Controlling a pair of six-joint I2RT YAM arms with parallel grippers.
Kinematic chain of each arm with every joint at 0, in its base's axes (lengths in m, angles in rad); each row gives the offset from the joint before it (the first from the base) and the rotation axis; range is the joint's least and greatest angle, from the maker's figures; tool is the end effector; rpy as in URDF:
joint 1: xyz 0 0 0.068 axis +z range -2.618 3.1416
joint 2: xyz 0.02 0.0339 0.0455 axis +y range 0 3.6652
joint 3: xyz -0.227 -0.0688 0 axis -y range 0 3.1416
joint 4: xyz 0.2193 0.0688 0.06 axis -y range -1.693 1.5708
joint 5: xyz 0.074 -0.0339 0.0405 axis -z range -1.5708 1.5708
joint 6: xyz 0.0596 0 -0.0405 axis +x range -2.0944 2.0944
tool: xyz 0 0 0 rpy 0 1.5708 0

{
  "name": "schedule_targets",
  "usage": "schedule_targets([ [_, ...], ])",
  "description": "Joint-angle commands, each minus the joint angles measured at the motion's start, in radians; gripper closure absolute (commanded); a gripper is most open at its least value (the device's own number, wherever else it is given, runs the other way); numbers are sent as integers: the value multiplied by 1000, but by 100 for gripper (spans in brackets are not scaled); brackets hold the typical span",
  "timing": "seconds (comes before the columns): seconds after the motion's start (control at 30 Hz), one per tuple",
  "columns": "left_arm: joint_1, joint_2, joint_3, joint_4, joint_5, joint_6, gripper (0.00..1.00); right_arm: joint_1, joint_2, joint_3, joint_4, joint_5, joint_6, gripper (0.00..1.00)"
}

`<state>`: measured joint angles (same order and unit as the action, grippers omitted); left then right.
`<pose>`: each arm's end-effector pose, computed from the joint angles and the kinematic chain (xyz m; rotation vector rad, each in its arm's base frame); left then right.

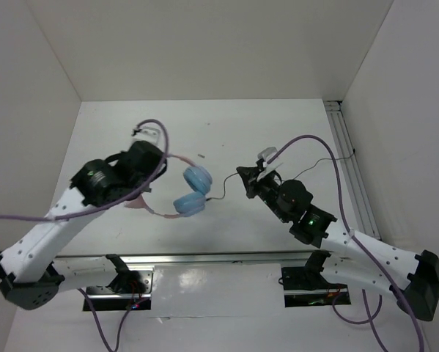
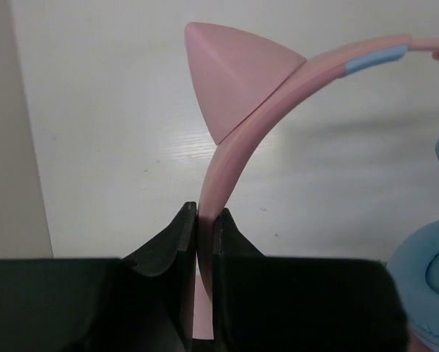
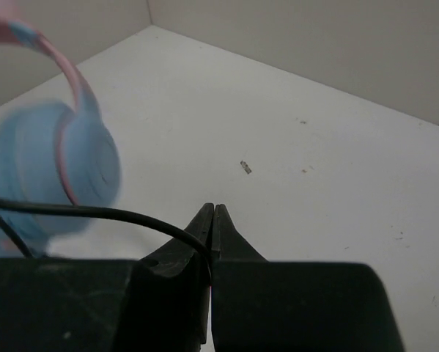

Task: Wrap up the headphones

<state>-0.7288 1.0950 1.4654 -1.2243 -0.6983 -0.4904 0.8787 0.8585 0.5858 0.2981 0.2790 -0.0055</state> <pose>0.1578 -0.0895 0.3604 -0.0359 2.1919 0.1825 0.1596 0.1668 0.2874 -0.4613 1.4963 0.4750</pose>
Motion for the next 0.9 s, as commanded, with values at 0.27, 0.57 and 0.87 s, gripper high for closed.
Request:
schedule_targets([
  [0.27,-334,233,-30,259,350,279,100,210,80,195,-329,353,-62,100],
  [0.57,-435,88,-94,286,473,339,100,223,89,177,-320,382,-62,100],
  [0.87,-435,-12,-94,304,511,348,100,223,80,186,-323,94,-117,100],
])
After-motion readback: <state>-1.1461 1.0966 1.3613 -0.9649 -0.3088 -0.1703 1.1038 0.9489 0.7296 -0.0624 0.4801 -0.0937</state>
